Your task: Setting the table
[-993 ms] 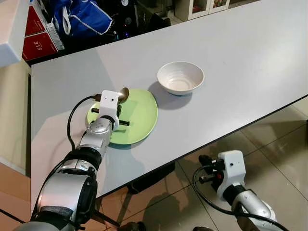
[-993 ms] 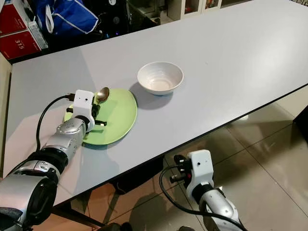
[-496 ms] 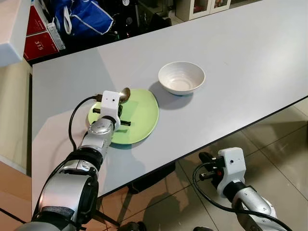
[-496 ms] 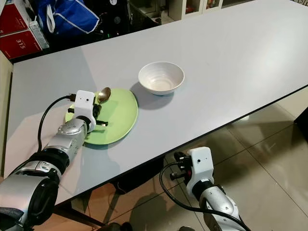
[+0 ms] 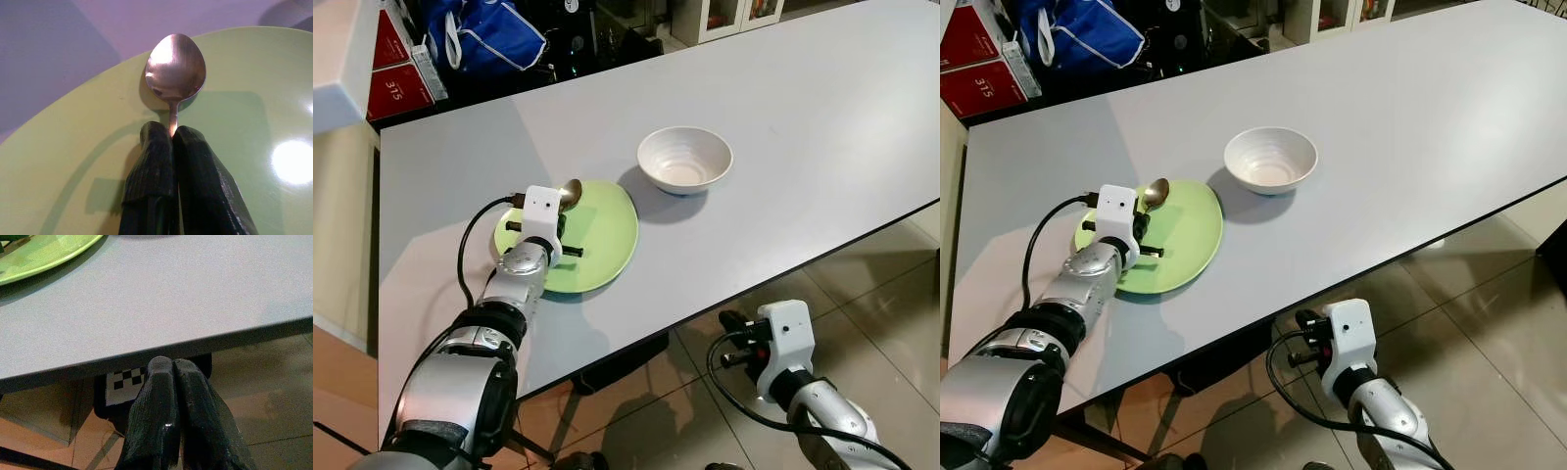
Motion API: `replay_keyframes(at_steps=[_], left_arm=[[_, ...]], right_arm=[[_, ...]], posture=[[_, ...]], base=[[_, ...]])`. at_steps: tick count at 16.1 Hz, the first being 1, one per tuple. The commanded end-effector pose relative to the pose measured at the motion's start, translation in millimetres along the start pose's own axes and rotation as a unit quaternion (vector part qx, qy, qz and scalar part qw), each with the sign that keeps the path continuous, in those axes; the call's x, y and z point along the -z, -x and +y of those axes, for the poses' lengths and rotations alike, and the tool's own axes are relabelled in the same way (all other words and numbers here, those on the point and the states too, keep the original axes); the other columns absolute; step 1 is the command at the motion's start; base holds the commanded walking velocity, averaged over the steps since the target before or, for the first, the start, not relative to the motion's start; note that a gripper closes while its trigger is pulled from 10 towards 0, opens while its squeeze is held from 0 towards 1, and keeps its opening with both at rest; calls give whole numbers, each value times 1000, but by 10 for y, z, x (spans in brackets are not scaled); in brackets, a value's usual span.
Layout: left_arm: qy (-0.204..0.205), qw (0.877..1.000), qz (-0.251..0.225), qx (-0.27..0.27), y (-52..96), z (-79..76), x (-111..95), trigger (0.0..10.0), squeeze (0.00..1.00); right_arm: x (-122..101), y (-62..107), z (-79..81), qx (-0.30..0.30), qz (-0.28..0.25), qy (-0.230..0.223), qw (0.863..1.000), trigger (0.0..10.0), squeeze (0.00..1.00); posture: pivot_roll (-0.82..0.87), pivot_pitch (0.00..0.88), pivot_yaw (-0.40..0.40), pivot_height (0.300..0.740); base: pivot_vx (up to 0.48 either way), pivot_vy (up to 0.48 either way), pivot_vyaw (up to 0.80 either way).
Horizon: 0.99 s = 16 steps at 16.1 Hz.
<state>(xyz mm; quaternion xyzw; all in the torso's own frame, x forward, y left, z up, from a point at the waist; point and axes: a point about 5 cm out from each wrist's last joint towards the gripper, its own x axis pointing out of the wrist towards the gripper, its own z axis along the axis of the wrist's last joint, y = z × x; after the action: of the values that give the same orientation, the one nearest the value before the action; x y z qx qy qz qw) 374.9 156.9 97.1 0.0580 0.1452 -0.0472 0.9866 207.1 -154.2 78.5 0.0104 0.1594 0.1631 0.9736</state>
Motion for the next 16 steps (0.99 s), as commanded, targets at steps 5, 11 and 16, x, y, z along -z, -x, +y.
replay_keyframes(at_steps=[5,11,16], left_arm=[[12,999,40,-5,64,30,269,0,0],[9,999,30,-8,40,47,184,0,0],[10,1000,29,-2,36,-7,186,0,0]], right_arm=[[26,-39,20,4,0,-12,1000,10000,0],[-9,-92,-26,8,-7,-6,1000,10000,0],[-30,-140,-46,8,-12,-3,1000,10000,0]], posture=[[-123,83,103,740],[-137,38,99,740],[-135,17,93,740]], base=[[0,0,0],[0,0,0],[0,0,0]])
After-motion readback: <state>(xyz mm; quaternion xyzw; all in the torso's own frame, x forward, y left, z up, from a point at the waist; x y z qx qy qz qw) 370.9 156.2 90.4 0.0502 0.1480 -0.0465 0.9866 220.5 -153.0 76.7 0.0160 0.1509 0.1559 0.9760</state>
